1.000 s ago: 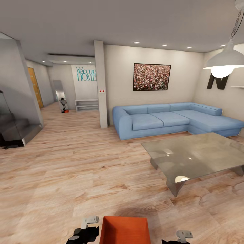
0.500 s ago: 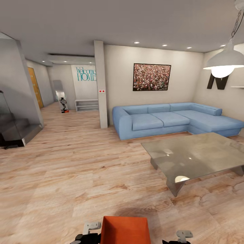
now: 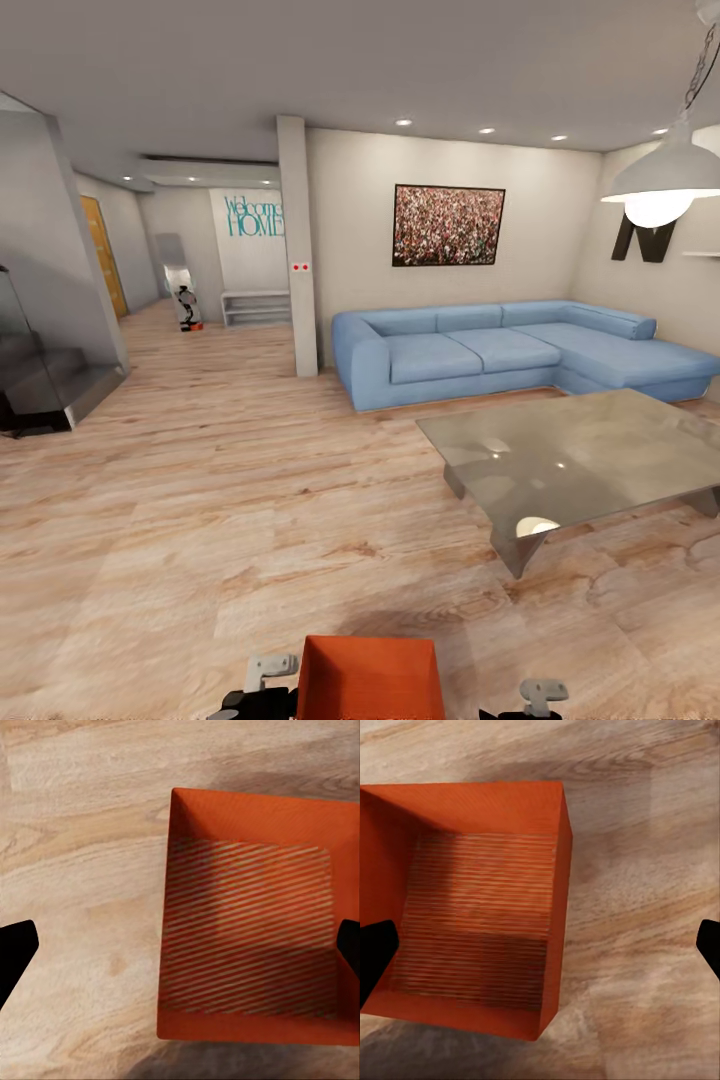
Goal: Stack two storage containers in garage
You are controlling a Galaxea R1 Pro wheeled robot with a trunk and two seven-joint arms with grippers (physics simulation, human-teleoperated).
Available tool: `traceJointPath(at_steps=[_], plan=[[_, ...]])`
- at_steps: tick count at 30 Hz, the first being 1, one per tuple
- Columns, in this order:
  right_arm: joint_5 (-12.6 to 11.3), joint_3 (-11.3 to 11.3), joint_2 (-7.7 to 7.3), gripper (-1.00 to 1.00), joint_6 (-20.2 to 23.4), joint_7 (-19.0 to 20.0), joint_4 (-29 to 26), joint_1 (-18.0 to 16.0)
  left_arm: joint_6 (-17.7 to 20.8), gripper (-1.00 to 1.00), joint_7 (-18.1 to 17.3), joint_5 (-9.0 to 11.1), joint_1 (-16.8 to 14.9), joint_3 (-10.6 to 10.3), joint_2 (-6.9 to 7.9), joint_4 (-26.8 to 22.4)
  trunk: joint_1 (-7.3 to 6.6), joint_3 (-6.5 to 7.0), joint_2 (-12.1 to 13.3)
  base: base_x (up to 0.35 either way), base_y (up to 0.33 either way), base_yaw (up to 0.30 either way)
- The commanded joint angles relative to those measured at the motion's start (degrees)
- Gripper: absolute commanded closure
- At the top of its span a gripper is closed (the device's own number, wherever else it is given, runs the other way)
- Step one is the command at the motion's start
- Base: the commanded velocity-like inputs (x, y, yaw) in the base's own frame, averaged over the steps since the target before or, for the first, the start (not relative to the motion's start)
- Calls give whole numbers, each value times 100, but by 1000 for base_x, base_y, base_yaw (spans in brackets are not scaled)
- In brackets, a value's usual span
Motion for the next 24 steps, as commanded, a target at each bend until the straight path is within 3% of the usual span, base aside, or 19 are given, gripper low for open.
traceJointPath(at_steps=[1, 24], plan=[[-60, 3, -2, -100, 22, 22, -3, -2, 28, -100, -10, -58, -3, 26, -8, -11, 0, -16, -4, 0, 0, 0], [-83, 9, -2, -100, 13, 40, 6, -3, 19, -100, -11, -53, -2, 26, -9, -11, 0, -226, -4, 0, 0, 0]])
